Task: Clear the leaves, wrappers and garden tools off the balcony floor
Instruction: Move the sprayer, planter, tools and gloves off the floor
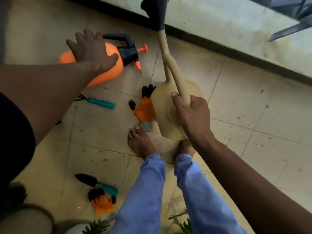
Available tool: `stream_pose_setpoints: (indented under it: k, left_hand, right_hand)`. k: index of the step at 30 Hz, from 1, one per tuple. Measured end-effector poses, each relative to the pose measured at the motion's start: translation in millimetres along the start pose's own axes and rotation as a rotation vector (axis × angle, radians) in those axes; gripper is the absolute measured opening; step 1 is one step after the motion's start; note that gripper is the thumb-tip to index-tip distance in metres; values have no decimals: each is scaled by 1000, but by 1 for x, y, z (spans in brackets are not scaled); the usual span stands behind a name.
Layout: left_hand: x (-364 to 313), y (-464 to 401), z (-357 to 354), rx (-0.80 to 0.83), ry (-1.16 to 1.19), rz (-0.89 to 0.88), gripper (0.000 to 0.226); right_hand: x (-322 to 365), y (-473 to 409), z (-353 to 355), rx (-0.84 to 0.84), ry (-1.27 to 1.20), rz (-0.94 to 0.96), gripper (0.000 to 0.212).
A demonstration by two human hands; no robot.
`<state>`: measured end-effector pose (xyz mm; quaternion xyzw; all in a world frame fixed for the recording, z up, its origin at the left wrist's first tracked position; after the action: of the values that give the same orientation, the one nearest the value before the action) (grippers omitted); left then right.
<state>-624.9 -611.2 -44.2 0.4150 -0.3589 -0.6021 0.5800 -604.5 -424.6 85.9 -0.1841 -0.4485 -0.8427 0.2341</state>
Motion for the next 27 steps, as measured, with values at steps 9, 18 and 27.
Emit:
stream_pose_setpoints:
  k: [9,18,27]
  left_hand:
    - [2,-54,174,-558,-308,-106,80]
    - [-22,-72,189,-208,-379,-201,48]
    - [-16,7,173,-271,-224,-195,34]
  right_hand:
    - [5,-5,1,4,62,60,45]
    - [2,-11,6,-20,61,48,46]
    - [7,25,53,-48,-15,-25,45]
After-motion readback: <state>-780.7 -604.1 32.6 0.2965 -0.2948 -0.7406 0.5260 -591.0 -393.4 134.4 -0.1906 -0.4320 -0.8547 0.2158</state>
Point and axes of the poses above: each hand's wrist, its own y-axis away from the middle knuckle, its own z-axis out of the back of the hand, x = y × z, the point moved 2 cm from there along -y, towards the middle knuckle, and after that the axes turned 4 degrees about x, right-handed, at the moved point
